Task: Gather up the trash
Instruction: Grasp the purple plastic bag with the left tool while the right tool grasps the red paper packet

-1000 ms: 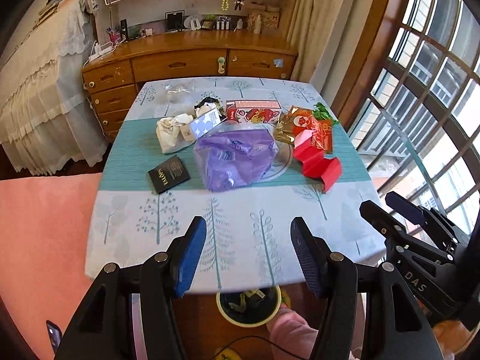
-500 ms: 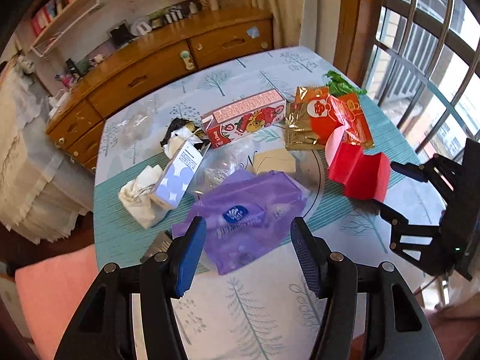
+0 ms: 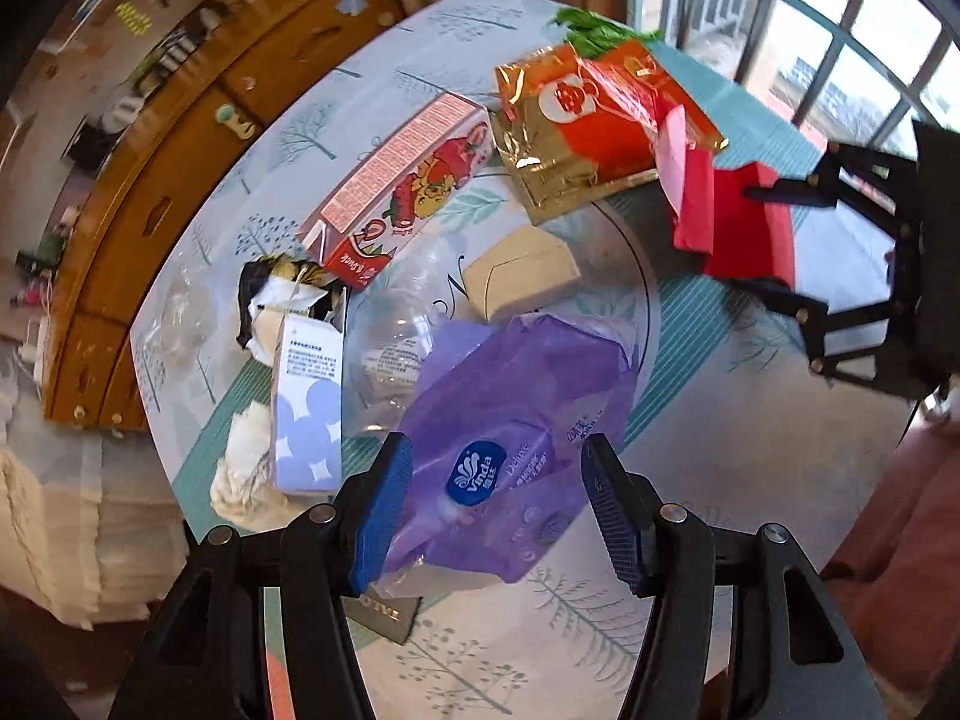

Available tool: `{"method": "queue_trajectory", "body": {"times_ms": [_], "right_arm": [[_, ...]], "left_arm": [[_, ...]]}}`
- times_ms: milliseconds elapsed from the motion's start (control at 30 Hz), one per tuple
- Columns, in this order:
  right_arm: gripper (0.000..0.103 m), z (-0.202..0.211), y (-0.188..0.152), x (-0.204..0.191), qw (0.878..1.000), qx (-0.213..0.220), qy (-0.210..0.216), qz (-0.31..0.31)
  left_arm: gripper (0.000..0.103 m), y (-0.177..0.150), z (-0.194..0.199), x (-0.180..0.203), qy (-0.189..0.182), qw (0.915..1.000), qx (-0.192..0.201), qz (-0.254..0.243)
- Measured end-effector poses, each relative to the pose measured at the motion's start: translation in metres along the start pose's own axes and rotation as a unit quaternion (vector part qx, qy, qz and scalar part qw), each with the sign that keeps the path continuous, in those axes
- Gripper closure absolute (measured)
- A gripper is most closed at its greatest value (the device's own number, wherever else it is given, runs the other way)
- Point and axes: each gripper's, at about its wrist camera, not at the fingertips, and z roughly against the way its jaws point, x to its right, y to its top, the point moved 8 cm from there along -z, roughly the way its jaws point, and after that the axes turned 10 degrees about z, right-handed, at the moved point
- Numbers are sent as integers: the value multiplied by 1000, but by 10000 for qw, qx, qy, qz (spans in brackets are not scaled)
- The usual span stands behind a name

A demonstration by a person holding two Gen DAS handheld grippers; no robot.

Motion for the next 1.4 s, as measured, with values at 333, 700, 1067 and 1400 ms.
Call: {"method": "queue_trajectory", "body": {"times_ms": [333, 700, 1067, 1400], "right_arm": [[98, -2, -4, 20, 9983, -48, 218, -545], [103, 47, 17, 35, 9895, 477, 536, -1258], [103, 105, 31, 45, 9661, 717, 1035, -2254], [103, 70, -3, 92, 9308, 452, 1506, -3300]], "left_arm": [[52, 9, -32, -7, -391, 9979, -435, 273], [94, 4, -8, -10, -123, 9906, -156, 1357], [95, -28, 92, 0, 98, 9641, 526, 2599], [96, -38, 107, 16, -161, 9298, 956, 3551]]}}
